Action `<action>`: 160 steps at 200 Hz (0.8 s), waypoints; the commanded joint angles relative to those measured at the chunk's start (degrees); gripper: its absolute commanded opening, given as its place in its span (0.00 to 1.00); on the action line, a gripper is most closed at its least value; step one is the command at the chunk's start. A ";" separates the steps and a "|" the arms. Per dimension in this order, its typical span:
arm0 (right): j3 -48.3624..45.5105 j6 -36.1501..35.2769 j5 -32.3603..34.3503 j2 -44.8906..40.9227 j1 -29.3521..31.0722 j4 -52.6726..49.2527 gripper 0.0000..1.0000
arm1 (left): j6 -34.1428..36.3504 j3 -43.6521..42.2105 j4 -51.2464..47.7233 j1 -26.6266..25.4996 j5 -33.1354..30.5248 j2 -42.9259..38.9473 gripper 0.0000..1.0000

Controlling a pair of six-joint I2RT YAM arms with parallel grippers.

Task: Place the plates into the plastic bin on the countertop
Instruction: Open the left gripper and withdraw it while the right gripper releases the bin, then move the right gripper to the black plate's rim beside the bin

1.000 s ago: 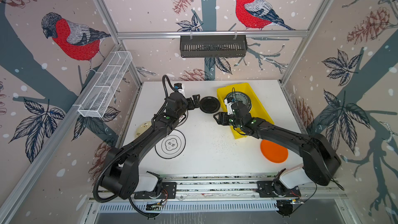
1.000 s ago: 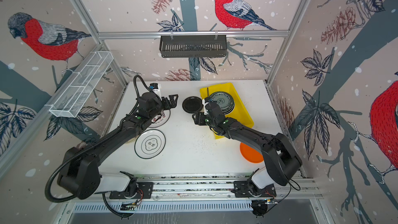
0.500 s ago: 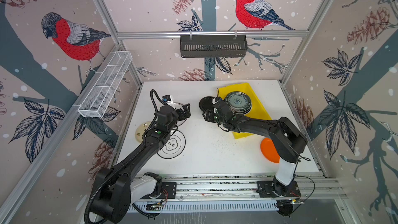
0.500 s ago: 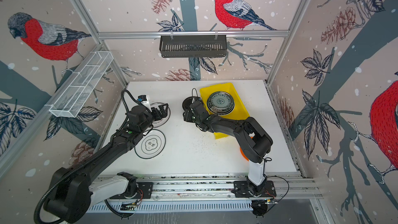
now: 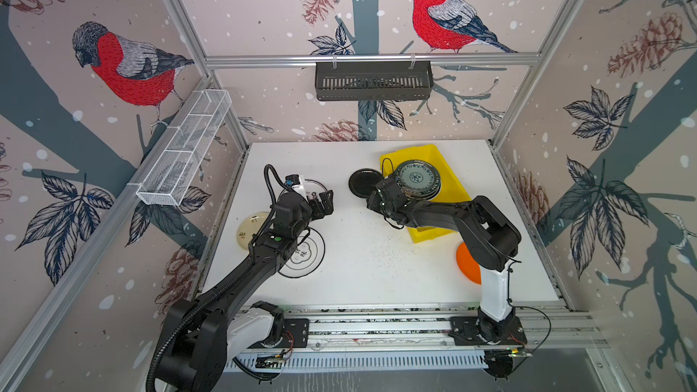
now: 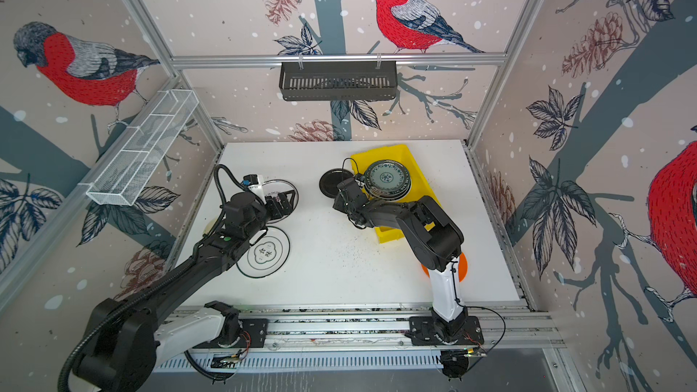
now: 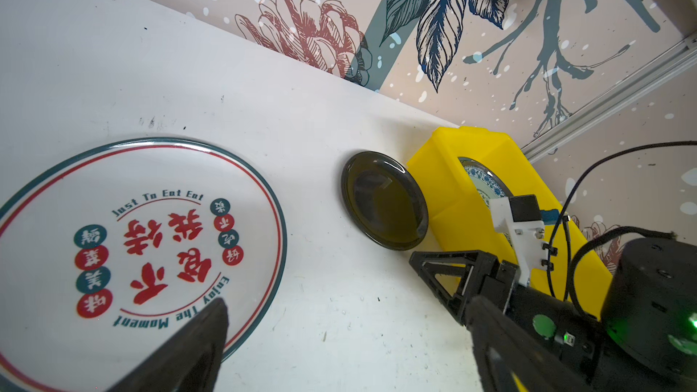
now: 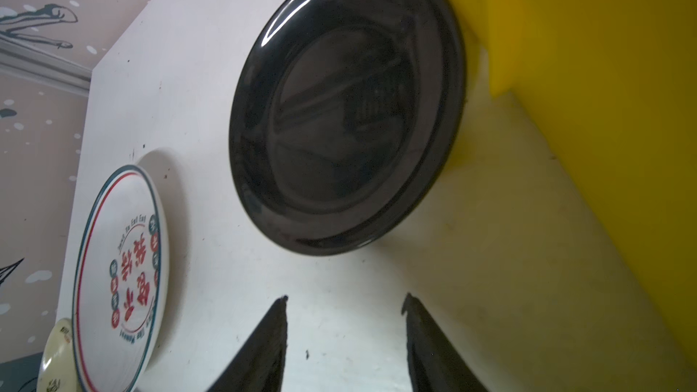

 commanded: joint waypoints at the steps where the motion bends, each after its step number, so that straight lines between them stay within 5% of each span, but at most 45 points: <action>1: -0.56 1.36 1.59 0.27 -1.08 3.17 0.50 | -0.28 -0.88 3.53 0.06 0.41 -0.90 0.98; 63: -0.41 1.00 1.12 1.64 -3.79 6.83 0.46 | 0.70 -1.33 2.92 -0.01 0.67 -2.49 0.98; 98: 0.30 0.84 0.38 3.31 -4.91 7.46 0.32 | 0.31 -2.19 3.50 0.06 0.85 -2.18 0.98; 160: 4.43 -0.76 2.02 6.37 -5.05 5.13 0.32 | 0.99 -2.04 2.74 0.02 0.57 -2.93 0.98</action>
